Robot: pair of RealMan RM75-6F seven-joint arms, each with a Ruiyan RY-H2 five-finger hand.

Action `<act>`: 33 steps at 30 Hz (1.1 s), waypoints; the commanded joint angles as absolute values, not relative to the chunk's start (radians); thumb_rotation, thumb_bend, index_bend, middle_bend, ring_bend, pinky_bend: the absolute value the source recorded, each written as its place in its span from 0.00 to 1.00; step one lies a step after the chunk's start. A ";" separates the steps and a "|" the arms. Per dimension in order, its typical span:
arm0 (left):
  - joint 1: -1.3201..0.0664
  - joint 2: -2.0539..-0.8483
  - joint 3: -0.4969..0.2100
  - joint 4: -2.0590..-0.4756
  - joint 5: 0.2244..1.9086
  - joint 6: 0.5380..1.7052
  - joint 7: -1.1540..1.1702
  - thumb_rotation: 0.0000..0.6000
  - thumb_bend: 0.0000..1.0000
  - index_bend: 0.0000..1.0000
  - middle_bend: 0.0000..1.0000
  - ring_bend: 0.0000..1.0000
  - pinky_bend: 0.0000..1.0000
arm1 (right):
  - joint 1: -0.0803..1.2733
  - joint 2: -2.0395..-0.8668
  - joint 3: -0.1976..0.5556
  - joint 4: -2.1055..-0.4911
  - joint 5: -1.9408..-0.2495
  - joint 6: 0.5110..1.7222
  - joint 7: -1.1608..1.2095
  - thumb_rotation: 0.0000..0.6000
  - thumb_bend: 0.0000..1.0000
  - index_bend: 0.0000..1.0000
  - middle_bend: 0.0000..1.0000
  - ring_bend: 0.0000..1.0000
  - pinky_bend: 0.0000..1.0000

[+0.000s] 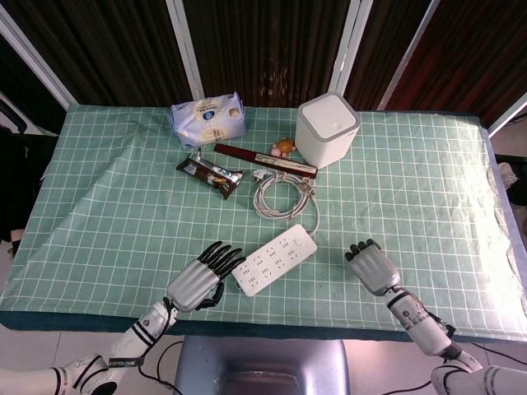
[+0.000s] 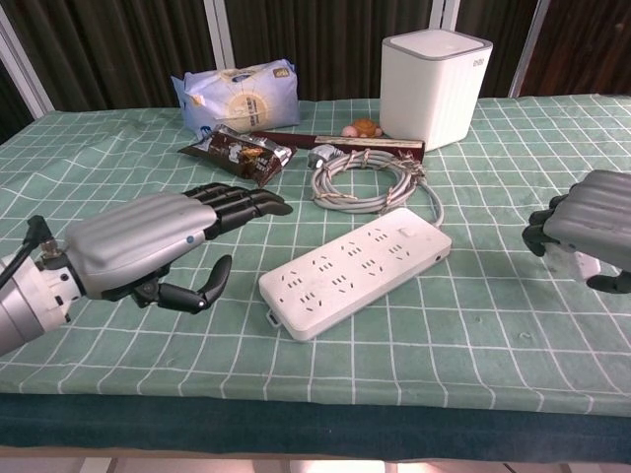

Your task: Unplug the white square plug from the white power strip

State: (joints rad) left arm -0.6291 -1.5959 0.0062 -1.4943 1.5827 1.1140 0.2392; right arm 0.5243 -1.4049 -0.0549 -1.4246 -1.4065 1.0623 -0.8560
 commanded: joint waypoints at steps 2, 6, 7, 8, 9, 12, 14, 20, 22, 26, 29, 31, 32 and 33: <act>-0.626 -1.591 0.002 -1.492 1.587 1.126 0.231 0.70 0.66 0.00 0.00 0.00 0.04 | 0.528 -1.400 -0.046 -1.437 -1.373 1.030 -0.837 1.00 0.29 0.16 0.21 0.18 0.37; -0.620 -1.582 -0.004 -1.495 1.587 1.138 0.220 0.68 0.59 0.00 0.00 0.00 0.04 | 0.525 -1.356 -0.046 -1.497 -1.373 1.024 -0.787 1.00 0.18 0.00 0.08 0.05 0.26; -0.618 -1.577 -0.005 -1.498 1.587 1.142 0.216 0.67 0.58 0.00 0.00 0.00 0.04 | 0.523 -1.337 -0.048 -1.521 -1.381 1.027 -0.762 1.00 0.16 0.00 0.06 0.03 0.24; -0.616 -1.572 -0.005 -1.500 1.588 1.146 0.214 0.66 0.57 0.00 0.00 0.00 0.04 | 0.519 -1.320 -0.050 -1.541 -1.386 1.032 -0.744 1.00 0.14 0.00 0.04 0.02 0.24; -0.611 -1.561 -0.004 -1.507 1.590 1.154 0.212 0.66 0.56 0.00 0.00 0.00 0.04 | 0.510 -1.295 -0.051 -1.572 -1.393 1.047 -0.721 1.00 0.14 0.00 0.03 0.01 0.23; -0.589 -1.515 0.004 -1.540 1.606 1.196 0.206 0.62 0.55 0.00 0.00 0.00 0.04 | 0.466 -1.239 -0.040 -1.654 -1.409 1.141 -0.667 1.00 0.13 0.00 0.00 0.00 0.15; -0.558 -1.461 0.013 -1.572 1.625 1.252 0.207 0.61 0.54 0.00 0.00 0.00 0.04 | 0.405 -1.199 -0.029 -1.716 -1.418 1.258 -0.631 1.00 0.13 0.00 0.00 0.00 0.07; -0.409 -1.274 0.072 -1.632 1.639 1.443 0.118 0.86 0.53 0.00 0.00 0.00 0.04 | 0.233 -1.136 -0.023 -1.756 -1.454 1.529 -0.418 1.00 0.13 0.00 0.00 0.00 0.00; -0.344 -1.229 0.099 -1.593 1.634 1.514 0.059 0.98 0.53 0.00 0.00 0.00 0.04 | 0.188 -1.119 -0.035 -1.719 -1.465 1.570 -0.309 1.00 0.13 0.00 0.00 0.00 0.00; -0.251 -1.228 0.111 -1.489 1.586 1.585 -0.053 1.00 0.51 0.00 0.00 0.00 0.03 | 0.125 -1.140 -0.036 -1.610 -1.444 1.618 -0.250 1.00 0.13 0.00 0.00 0.00 0.00; -0.236 -1.237 0.107 -1.460 1.576 1.593 -0.071 1.00 0.50 0.00 0.00 0.00 0.03 | 0.121 -1.141 -0.037 -1.595 -1.451 1.616 -0.237 1.00 0.13 0.00 0.00 0.00 0.00; -0.230 -1.236 0.103 -1.446 1.569 1.593 -0.061 1.00 0.50 0.00 0.00 0.00 0.02 | 0.118 -1.143 -0.033 -1.589 -1.447 1.612 -0.223 1.00 0.13 0.00 0.00 0.00 0.00; -0.226 -1.234 0.097 -1.437 1.579 1.606 -0.065 1.00 0.49 0.00 0.00 0.00 0.02 | 0.118 -1.142 -0.030 -1.585 -1.441 1.600 -0.222 1.00 0.13 0.00 0.00 0.00 0.00; -0.218 -1.234 0.084 -1.438 1.591 1.639 -0.087 1.00 0.49 0.00 0.00 0.00 0.02 | 0.119 -1.143 -0.023 -1.584 -1.439 1.594 -0.226 1.00 0.13 0.00 0.00 0.00 0.00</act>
State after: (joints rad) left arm -0.2345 -1.2364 0.0986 -1.4494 1.5727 1.5932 -0.0616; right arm 0.1205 -1.1436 -0.0299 -1.5890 -1.4439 1.6025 -0.2222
